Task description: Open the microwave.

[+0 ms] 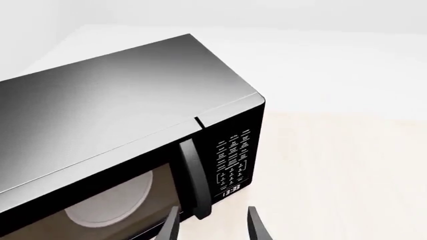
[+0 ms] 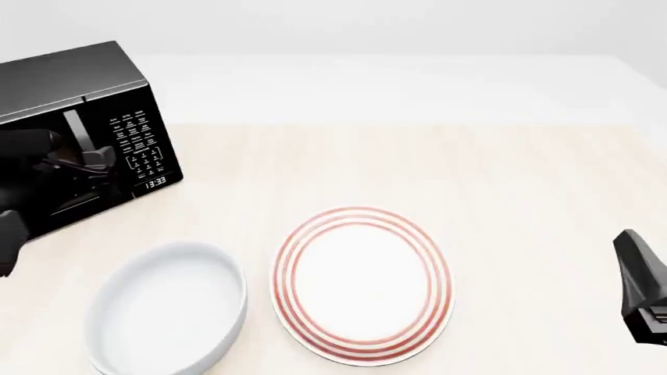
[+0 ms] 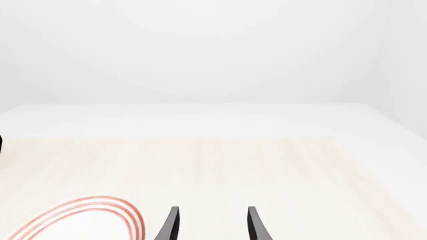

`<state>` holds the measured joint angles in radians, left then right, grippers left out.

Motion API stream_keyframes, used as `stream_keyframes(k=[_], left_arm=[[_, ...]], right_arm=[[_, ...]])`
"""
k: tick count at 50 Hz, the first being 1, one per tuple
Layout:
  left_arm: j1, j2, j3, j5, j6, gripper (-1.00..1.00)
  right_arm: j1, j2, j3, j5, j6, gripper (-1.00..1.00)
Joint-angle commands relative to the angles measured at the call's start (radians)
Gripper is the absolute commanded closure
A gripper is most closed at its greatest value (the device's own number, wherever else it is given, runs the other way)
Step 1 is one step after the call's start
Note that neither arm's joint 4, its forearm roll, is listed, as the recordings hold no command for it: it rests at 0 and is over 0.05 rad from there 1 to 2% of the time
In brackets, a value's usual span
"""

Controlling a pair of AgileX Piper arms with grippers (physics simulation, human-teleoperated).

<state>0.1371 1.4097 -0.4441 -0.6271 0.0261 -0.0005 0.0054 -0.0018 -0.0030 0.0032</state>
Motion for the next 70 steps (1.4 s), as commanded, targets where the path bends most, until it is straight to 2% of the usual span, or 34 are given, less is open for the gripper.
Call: stream_keyframes(k=[1,9,10,31,48,59,60,70], left_arm=[[0.004,0.052,-0.018,-0.023,0.001,-1.0],[0.012,0.1,-0.039,-0.041,0.004,-1.0],[0.008,0.202,-0.11,-0.012,0.022,-1.0],[0.016,0.247,-0.137,-0.029,0.01,-1.0],[0.011,0.363,-0.166,-0.078,-0.001,-1.0],[0.002,0.388,-0.185,-0.083,-0.011,-1.0],[0.002,0.39,-0.186,-0.084,-0.008,1.0],[0.03,0.38,-0.188,-0.079,0.012,1.0]], right_arm=[[0.0,0.0,0.0,0.0,0.0,-1.0],[0.0,0.0,0.0,0.0,0.0,-1.0],[0.0,0.0,0.0,0.0,0.0,-1.0],[0.0,0.0,0.0,0.0,0.0,-1.0],[0.0,0.0,0.0,0.0,0.0,-1.0],[0.0,0.0,0.0,0.0,0.0,-1.0],[0.0,0.0,0.0,0.0,0.0,-1.0],[0.0,0.0,0.0,0.0,0.0,-1.0]])
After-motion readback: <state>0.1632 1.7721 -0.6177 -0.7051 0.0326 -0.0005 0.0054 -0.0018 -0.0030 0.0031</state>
